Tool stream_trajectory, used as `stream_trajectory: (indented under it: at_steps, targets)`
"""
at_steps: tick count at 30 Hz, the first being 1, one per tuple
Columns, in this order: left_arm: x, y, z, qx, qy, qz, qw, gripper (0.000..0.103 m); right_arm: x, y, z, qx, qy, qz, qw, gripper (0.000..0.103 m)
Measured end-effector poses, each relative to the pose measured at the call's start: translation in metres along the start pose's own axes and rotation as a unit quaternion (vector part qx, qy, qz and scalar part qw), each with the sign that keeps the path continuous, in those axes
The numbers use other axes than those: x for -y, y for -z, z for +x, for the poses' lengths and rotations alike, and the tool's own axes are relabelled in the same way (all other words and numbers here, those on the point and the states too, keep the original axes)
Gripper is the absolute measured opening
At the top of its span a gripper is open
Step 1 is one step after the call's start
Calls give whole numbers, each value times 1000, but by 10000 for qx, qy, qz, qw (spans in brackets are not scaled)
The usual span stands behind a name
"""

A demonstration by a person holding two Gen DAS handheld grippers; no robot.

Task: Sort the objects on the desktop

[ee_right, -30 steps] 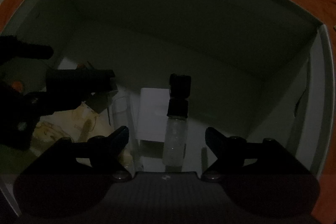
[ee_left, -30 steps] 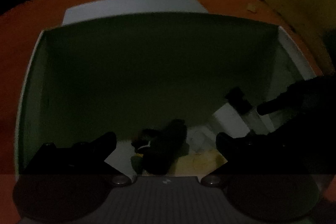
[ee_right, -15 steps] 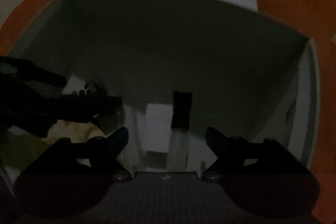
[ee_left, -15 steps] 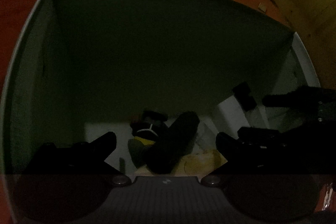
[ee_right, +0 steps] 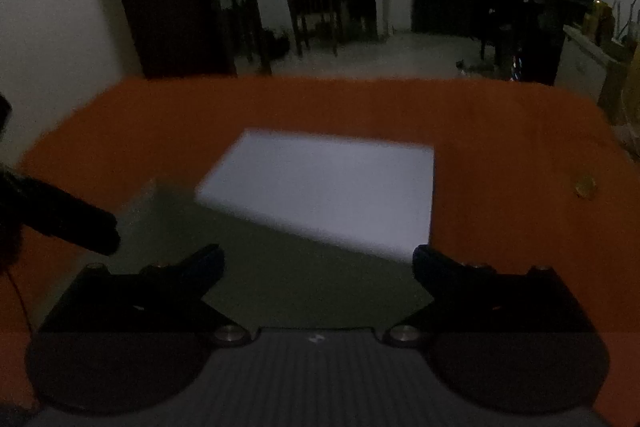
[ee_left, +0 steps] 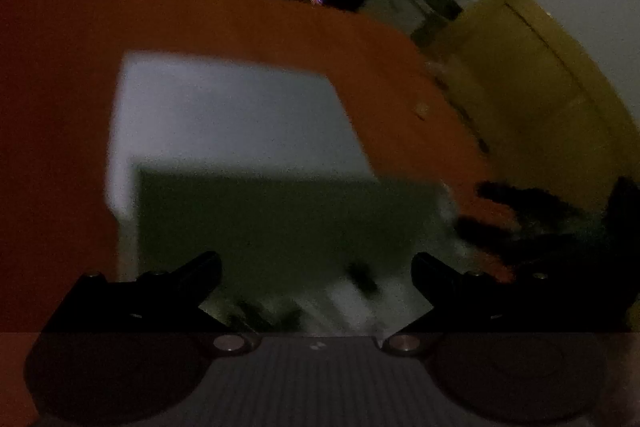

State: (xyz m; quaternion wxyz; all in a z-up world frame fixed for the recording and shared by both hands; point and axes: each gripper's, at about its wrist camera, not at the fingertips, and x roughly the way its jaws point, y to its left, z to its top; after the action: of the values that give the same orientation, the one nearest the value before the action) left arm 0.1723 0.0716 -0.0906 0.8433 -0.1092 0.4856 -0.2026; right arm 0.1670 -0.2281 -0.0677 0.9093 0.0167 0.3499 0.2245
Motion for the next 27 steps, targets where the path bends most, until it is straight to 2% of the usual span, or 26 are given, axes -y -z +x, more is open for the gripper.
stream_trajectory:
  at_steps: [2,4,7,10,12,15,18,20,21,24,27]
  targets:
    - [-16,-23,1,123,-609,10,9981,102,17,-26,-5,104,-113,267,9995,103]
    - [-39,-42,7,173,-1019,-85,9946,102,39,-54,-11,106,-158,586,9981,103]
    - [-73,-67,16,231,-1545,-236,9874,102,71,-88,-5,-115,196,963,9951,103]
    - [-95,-85,34,230,-2069,-106,9780,102,96,-110,34,-645,284,1050,9920,103]
    - [-105,-92,49,71,-2029,-233,9789,102,121,-125,44,-659,477,1099,9906,103]
    - [-120,-103,72,-168,-1968,-423,9794,102,137,-136,76,-647,819,852,9909,103]
    - [-144,-110,88,-348,-1756,-991,9788,102,155,-140,107,-752,438,849,9926,103]
    - [-151,-112,98,-296,-1721,-1180,9775,102,158,-131,128,-800,60,1045,9913,103]
    - [-154,-113,103,-278,-1713,-1252,9768,102,163,-130,137,-830,97,1184,9894,103]
    - [-156,-115,117,-289,-1810,-1041,9775,102,167,-127,155,-838,417,1305,9870,103]
    - [-157,-115,124,-384,-1775,-852,9797,102,169,-123,172,-1123,470,1269,9844,103]
